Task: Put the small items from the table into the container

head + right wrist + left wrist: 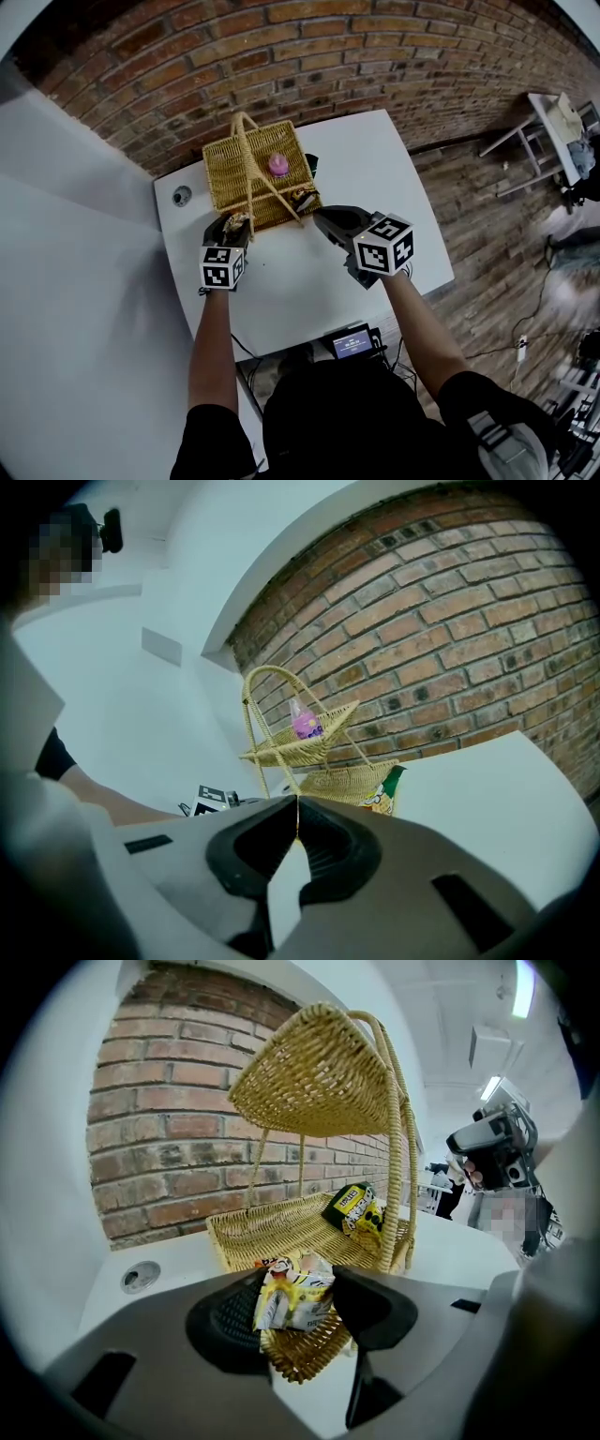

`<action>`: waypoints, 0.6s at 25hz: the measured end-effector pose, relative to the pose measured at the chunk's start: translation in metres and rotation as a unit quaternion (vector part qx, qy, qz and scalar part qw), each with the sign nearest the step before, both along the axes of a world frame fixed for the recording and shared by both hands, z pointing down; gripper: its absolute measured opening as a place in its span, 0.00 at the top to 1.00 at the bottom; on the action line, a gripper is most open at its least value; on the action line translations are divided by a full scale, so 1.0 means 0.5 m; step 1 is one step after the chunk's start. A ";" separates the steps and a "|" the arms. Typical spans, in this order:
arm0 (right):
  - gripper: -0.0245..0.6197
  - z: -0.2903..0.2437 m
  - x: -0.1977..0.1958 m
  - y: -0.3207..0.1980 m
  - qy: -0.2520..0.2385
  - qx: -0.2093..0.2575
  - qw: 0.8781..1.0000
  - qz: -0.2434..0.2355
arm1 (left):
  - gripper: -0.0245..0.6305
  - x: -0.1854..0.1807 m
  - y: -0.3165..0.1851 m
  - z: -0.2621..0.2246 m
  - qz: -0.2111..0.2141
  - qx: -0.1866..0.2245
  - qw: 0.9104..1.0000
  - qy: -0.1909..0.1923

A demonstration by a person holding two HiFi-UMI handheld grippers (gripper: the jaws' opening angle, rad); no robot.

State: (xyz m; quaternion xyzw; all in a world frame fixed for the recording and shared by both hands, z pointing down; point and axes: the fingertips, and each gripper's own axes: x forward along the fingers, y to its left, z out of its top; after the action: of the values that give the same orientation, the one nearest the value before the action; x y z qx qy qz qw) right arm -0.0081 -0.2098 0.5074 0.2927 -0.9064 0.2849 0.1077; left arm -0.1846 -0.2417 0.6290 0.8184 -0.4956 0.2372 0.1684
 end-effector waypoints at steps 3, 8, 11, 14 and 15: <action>0.94 -0.001 0.003 0.004 0.000 0.001 1.000 -0.001 | 0.63 -0.003 0.002 -0.004 0.000 0.003 1.000 -0.001; 0.94 -0.001 0.007 0.012 -0.003 0.000 1.000 0.002 | 0.49 -0.021 -0.001 -0.009 -0.011 -0.008 1.000 0.011; 0.94 -0.005 0.007 0.016 -0.002 0.001 1.000 0.003 | 0.43 -0.033 0.007 -0.011 -0.019 -0.017 0.999 0.022; 0.94 -0.009 0.007 0.018 -0.002 0.003 1.000 0.005 | 0.41 -0.037 0.020 -0.021 -0.019 -0.015 0.999 0.028; 0.94 -0.010 0.007 0.019 -0.002 0.003 1.000 0.006 | 0.41 -0.038 0.023 -0.026 -0.019 -0.013 0.999 0.030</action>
State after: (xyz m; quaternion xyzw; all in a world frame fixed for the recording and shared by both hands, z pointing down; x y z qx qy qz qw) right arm -0.0048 -0.2003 0.5022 0.2976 -0.9058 0.2835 0.1031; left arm -0.2034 -0.2301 0.6160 0.8134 -0.5028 0.2153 0.1981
